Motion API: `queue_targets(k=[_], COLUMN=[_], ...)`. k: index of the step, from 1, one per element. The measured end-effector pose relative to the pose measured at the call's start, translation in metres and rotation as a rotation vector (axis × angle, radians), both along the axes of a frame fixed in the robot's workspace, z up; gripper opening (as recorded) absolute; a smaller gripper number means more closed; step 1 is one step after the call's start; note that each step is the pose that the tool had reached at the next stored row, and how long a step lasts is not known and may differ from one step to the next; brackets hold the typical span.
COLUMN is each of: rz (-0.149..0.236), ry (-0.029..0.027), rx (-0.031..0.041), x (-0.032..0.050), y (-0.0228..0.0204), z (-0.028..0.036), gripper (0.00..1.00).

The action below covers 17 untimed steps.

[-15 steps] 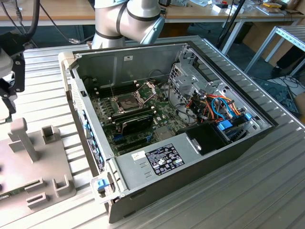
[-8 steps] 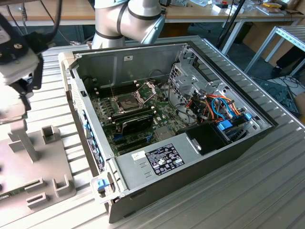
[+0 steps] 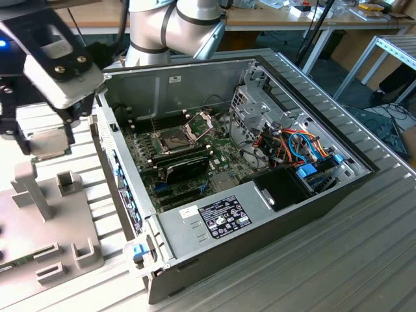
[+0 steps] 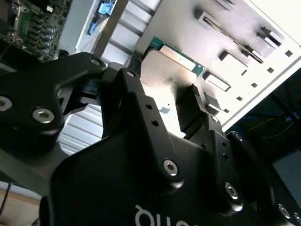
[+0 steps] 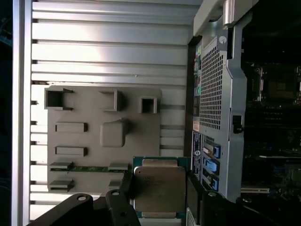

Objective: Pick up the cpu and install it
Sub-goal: 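Pick up the cpu and move it towards the insertion slot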

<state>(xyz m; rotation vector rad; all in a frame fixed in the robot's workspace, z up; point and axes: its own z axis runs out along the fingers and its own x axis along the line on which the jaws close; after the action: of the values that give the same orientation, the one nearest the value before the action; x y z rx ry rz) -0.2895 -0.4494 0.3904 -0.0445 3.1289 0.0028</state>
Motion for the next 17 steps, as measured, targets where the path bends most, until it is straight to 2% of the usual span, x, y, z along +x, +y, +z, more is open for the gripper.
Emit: queue_targets(k=[6, 9, 11, 17], rz=[0.000, 0.000, 0.000, 0.000], ry=[0.0010, 0.0015, 0.0018, 0.0020], rx=[0.0000, 0.0000, 0.0000, 0.0000], x=[0.0254, 0.0398, 0.0522, 0.0734], y=[0.0000, 0.0000, 0.0000, 0.0000], z=[-0.0003, -0.0004, -0.0005, -0.0008], gripper=[0.55, 0.55, 0.55, 0.55])
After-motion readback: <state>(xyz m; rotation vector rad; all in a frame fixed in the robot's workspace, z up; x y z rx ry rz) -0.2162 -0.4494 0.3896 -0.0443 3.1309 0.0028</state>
